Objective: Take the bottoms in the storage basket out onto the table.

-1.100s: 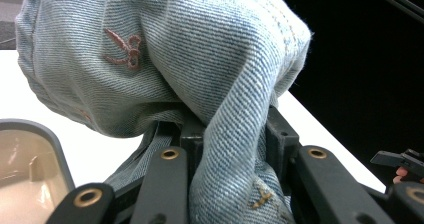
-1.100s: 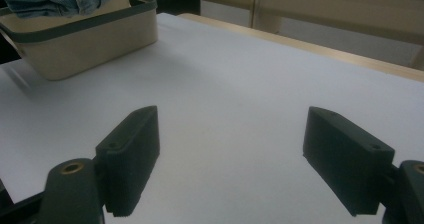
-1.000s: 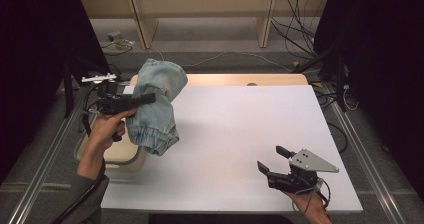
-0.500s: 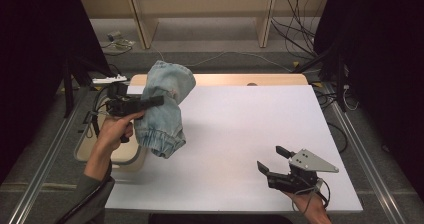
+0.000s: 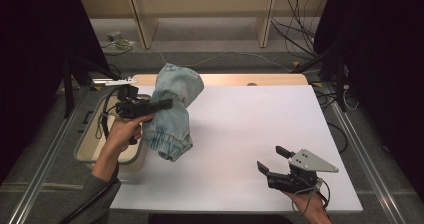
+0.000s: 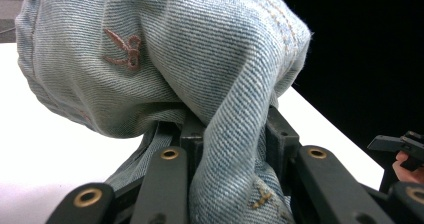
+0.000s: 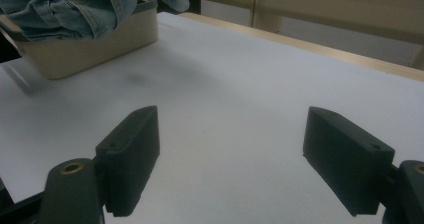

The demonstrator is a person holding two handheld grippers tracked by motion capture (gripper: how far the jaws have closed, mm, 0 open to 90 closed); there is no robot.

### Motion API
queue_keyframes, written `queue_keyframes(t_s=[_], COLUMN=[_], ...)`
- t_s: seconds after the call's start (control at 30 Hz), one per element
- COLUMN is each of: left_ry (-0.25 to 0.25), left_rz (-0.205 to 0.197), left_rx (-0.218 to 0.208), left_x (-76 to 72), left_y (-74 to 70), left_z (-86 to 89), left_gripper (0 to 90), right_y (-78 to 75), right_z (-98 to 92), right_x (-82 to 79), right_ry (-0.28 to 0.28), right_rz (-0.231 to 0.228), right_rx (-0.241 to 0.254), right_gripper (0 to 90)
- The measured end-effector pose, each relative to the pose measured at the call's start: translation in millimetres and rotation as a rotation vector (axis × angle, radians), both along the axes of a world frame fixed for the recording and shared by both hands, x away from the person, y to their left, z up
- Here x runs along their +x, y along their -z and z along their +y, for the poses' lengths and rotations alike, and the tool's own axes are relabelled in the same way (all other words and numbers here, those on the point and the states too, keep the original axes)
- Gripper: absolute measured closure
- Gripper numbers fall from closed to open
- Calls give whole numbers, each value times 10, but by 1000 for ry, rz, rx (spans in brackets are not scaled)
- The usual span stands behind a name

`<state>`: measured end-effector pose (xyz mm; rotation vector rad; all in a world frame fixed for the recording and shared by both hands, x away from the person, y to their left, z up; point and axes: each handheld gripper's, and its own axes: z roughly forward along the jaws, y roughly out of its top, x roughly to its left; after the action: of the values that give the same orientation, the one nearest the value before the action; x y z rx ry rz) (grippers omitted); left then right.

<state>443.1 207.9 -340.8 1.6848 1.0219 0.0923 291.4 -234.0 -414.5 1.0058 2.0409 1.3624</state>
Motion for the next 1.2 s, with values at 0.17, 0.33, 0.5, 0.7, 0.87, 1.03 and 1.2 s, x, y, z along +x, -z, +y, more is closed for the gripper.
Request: queue_keyframes(t_s=[0.17, 0.33, 0.5, 0.7, 0.87, 1.03, 1.2], left_ry=[15, 19, 33, 41, 48, 54, 61], left_rz=[7, 9, 13, 15, 20, 23, 27], left_rx=[7, 11, 17, 20, 15, 26, 45], left_x=[2, 0, -1, -4, -3, -6, -7], left_y=[28, 52, 80, 101, 126, 158, 206], left_z=[-61, -127, -194, -256, -308, -380, -465], left_gripper=[689, 688, 689, 688, 688, 688, 688], right_y=[0, 0, 0, 1, 3, 3, 3], right_z=[-1, 0, -1, -2, -3, -1, -3], right_x=[0, -1, 1, 0, 3, 4, 3], right_ry=[-1, -1, 0, -2, -1, -2, -1], right_rz=[-1, 0, 0, 1, 3, 3, 3], right_rx=[0, -1, 1, 1, 1, -1, 1], right_gripper=[234, 234, 234, 234, 234, 234, 234])
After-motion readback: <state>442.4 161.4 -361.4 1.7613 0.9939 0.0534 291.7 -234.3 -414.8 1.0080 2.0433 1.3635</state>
